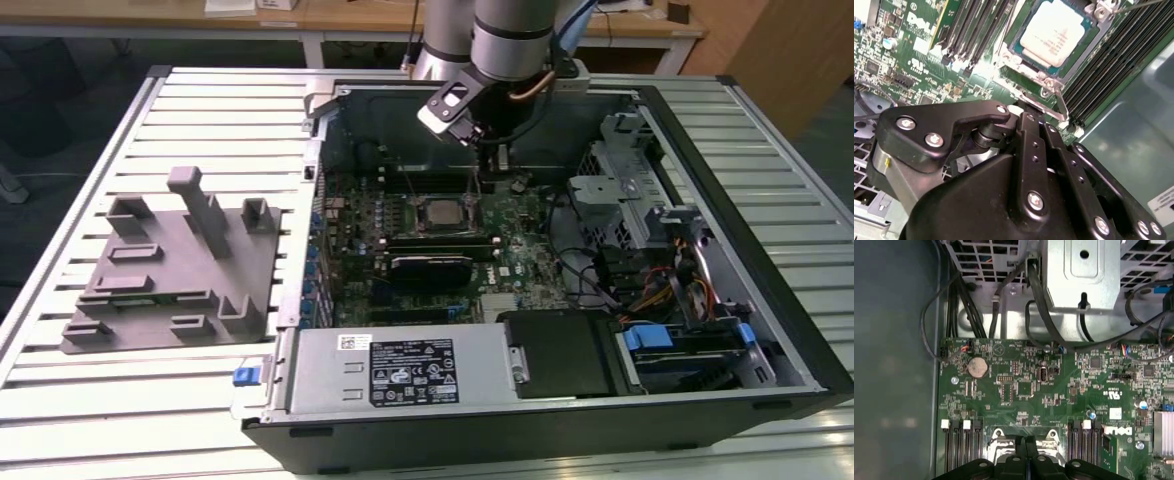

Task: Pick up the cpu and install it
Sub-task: 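Close the cpu cover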

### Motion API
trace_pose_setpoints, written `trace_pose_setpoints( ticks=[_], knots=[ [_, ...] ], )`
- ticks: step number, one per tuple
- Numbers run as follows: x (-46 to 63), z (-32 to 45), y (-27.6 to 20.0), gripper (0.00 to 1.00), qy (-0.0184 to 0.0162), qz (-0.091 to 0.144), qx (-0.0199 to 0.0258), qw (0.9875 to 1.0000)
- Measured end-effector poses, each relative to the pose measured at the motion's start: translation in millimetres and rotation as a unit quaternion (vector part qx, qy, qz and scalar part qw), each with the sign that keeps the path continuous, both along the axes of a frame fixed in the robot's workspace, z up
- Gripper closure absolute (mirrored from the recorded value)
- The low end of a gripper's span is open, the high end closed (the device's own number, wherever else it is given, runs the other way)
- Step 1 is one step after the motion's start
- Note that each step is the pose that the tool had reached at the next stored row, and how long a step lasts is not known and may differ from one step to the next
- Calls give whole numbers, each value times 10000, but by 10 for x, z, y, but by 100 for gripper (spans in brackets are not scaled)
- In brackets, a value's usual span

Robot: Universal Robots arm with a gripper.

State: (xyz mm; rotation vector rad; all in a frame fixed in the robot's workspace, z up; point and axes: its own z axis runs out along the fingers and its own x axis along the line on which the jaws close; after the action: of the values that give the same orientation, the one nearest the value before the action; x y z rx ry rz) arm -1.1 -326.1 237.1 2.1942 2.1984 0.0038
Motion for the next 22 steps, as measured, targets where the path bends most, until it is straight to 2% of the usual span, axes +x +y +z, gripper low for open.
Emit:
trace_pose_setpoints(
  ticks=[9, 15, 22],
  knots=[
    [-107, -26, 0, 89, 0, 0, 0, 10000],
    [-221, -54, 0, 89, 0, 0, -1, 10000],
    [-275, -69, 0, 89, -1, 0, 0, 10000]
  ],
)
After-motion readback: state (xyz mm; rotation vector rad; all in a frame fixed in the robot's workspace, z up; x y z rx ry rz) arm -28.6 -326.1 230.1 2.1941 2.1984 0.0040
